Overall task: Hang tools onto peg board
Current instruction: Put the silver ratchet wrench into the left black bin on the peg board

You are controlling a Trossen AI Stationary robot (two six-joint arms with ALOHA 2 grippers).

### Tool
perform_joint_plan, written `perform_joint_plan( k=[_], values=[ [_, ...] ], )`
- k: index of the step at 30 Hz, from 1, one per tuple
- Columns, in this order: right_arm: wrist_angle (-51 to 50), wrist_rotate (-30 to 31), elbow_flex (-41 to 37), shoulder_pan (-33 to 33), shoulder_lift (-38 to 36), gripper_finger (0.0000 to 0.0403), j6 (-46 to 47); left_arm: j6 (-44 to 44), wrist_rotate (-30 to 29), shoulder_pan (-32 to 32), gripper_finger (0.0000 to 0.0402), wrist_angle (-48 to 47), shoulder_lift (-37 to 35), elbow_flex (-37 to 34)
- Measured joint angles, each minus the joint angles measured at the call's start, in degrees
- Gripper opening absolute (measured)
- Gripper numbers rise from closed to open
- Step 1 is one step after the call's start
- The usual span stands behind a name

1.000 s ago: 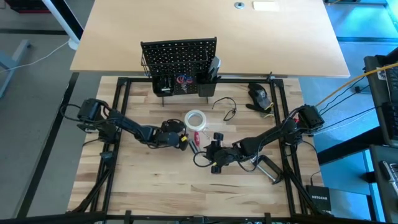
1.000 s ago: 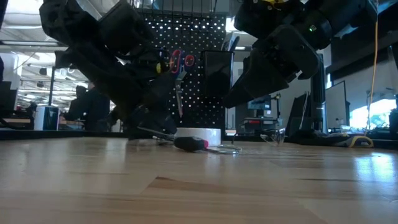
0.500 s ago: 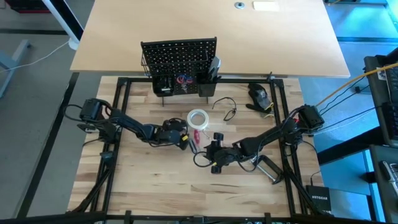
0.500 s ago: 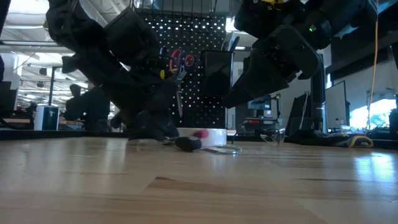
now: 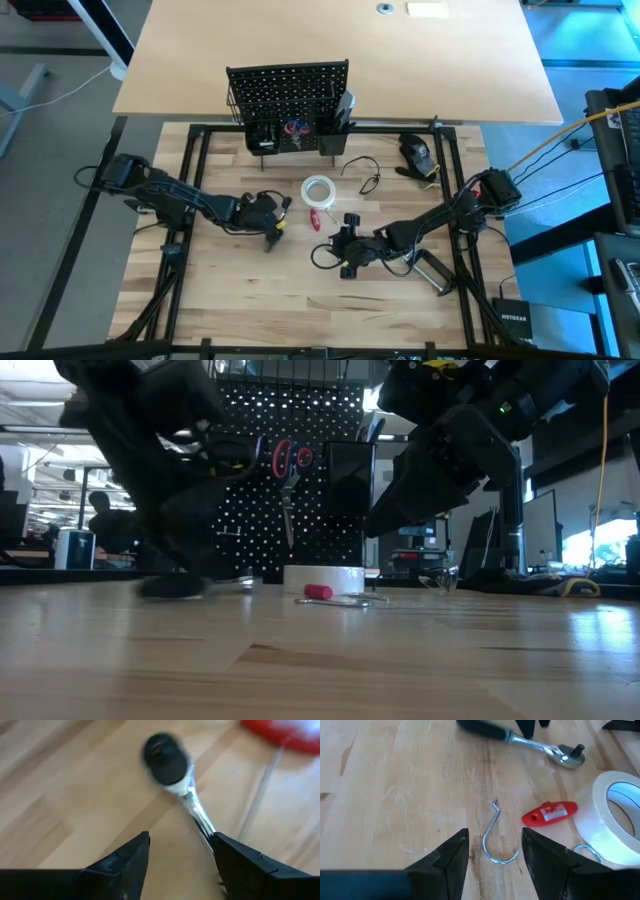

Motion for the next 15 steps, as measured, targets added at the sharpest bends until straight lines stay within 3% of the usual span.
perform_joint_plan(
  k=[4,11,15],
  values=[
    [0.07,0.00,0.00,0.00,0.00,0.0182,0.02,-4.45,-1.48,-0.13,0.0205,-5.80,-1.95,-0.06],
    [0.07,0.00,0.00,0.00,0.00,0.0182,0.02,-3.00,-1.33,-1.48,0.0205,2.89,-2.19,-0.04],
    [0.07,-0.01,0.00,0.00,0.00,0.0182,0.02,-3.09,1.92,-1.52,0.0205,0.08,-2.17,-0.04]
  ],
)
